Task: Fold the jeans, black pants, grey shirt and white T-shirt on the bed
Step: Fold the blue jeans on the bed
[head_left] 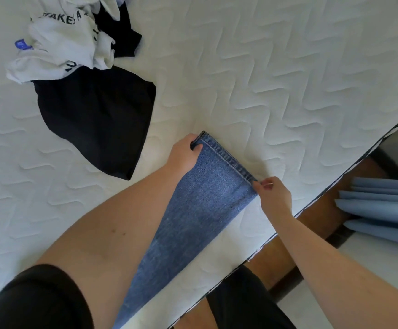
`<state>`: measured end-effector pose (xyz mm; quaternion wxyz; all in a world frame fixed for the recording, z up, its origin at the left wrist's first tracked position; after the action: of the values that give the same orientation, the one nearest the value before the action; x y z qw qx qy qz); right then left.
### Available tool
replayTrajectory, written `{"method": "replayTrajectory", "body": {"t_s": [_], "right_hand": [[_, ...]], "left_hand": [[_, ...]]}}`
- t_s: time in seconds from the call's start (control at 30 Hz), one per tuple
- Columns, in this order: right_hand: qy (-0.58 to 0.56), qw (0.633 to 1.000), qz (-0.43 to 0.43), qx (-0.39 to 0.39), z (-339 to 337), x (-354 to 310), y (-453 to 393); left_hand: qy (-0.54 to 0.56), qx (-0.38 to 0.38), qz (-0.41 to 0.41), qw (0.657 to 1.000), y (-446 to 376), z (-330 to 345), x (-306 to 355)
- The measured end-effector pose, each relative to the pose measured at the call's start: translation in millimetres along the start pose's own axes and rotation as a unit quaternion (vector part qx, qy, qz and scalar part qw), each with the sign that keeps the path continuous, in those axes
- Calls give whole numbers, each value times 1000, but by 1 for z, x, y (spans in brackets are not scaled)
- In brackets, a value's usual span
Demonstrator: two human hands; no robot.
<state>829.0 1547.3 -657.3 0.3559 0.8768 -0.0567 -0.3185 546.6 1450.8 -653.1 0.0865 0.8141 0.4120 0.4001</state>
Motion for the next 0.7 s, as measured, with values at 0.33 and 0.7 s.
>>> {"method": "replayTrajectory", "body": {"t_s": [0.33,0.7], "right_hand": [[44,972,-229,-18,31,-43,62],[189,905,-289,-250,198,-41,215]], "left_hand": [[-6,64,-2,998,71,-42,-50],[-40,122,-81,988,265,-106,-238]]}}
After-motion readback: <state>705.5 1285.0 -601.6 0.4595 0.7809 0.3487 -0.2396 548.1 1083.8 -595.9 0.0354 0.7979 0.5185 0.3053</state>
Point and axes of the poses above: each hand's wrist, its own y-axis away from the middle knuckle, its own z-axis out of the palm, x = y × z, the point moved 7 cm from there along -y, towards the middle knuckle, and after that the axes turned 7 degrees about -y, right-handed, at the moved point
